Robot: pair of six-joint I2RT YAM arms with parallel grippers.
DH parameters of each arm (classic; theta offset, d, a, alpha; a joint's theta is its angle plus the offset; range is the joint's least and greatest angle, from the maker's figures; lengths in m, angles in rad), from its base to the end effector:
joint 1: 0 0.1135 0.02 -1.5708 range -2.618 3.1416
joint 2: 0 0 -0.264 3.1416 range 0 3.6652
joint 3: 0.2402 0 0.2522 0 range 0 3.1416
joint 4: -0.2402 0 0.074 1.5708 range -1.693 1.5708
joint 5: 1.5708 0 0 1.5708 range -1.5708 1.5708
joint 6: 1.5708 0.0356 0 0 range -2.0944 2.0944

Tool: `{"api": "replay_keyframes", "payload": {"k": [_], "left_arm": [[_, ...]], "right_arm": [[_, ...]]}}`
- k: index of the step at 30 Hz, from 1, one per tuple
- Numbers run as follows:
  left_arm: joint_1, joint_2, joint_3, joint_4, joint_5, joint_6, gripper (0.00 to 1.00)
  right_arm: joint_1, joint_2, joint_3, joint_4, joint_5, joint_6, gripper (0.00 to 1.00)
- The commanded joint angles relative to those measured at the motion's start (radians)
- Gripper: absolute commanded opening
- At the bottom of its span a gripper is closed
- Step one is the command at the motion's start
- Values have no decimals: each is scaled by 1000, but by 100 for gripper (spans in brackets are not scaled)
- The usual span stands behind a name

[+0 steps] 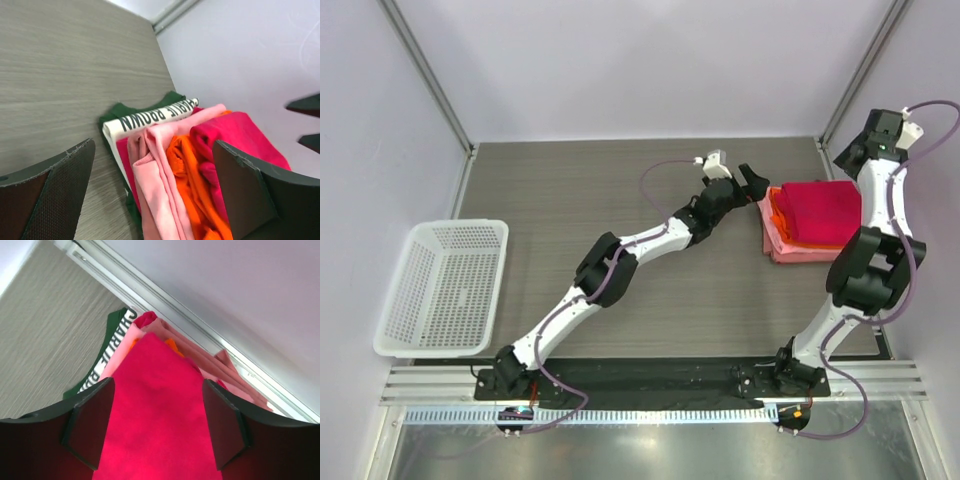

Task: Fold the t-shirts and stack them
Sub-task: Neatly place the folded tshirt to the corner

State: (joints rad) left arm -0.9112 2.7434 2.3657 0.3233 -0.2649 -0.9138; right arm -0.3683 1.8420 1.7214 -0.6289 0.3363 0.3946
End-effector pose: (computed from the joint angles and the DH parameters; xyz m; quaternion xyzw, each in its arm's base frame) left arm 0.3881 -0.4853 0.1754 -0.0917 0.7196 -0.4805 0.4928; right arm 0.3875 -0.1621 0.3246 0.3985 0.8141 -0.1483 0.3956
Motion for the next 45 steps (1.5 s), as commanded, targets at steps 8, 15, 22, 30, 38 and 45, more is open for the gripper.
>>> {"api": "replay_keyframes", "payload": {"k": [8, 15, 22, 30, 38, 45], "left_arm": [[54, -598, -512, 7, 59, 112, 100], [127, -916, -900, -64, 139, 163, 100], [144, -1060, -1057, -107, 262, 246, 100], [144, -1114, -1158, -161, 296, 271, 100], [144, -1176, -1281, -219, 232, 309, 99], [167, -1251, -1286, -343, 175, 343, 100]], "right_arm": [[2, -452, -389, 289, -446, 102, 51], [-21, -610, -770, 870, -860, 407, 1], [-69, -613, -1052, 1258, -901, 615, 1], [-78, -459, -1286, 1618, -834, 688, 1], [-78, -389, -1275, 1437, -767, 633, 1], [-6, -555, -1087, 1167, -766, 494, 1]]}}
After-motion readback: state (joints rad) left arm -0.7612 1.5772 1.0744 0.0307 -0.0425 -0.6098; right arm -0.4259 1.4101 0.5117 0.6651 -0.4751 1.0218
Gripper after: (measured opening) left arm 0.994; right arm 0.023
